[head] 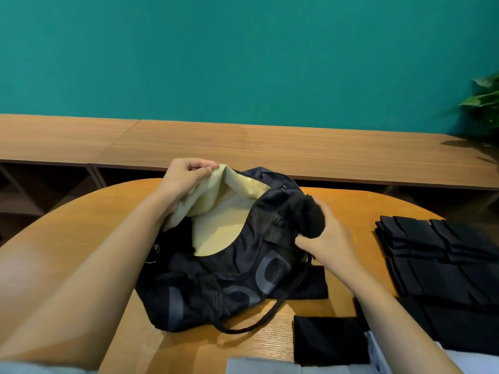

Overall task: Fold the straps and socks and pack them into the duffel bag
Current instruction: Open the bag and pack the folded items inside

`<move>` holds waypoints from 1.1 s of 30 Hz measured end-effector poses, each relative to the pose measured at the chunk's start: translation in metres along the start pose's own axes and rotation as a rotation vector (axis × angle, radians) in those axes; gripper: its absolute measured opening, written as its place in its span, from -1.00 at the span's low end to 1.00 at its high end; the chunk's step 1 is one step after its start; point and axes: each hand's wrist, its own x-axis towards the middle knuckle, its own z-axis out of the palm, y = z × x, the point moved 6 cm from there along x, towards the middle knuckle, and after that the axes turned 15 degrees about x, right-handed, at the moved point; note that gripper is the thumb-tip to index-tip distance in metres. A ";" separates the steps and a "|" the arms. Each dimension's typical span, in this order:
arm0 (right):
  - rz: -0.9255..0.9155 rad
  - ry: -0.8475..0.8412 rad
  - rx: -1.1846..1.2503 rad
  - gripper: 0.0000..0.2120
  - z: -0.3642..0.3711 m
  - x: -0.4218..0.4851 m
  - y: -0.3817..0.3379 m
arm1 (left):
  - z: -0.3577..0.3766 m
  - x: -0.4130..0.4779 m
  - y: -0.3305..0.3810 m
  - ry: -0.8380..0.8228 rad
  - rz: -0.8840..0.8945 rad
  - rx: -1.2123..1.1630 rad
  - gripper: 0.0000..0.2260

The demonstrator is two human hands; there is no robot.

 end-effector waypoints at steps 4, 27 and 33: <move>0.088 -0.266 0.057 -0.37 0.093 0.015 -0.024 | -0.008 0.009 0.011 -0.005 0.012 -0.055 -0.85; -0.403 -0.460 -1.064 0.13 0.165 0.038 0.025 | 0.004 -0.005 -0.006 -0.038 0.019 -0.035 -0.82; -0.607 -0.487 -1.172 -0.67 0.113 0.014 0.015 | 0.035 -0.013 -0.025 -0.054 -0.047 0.117 -0.83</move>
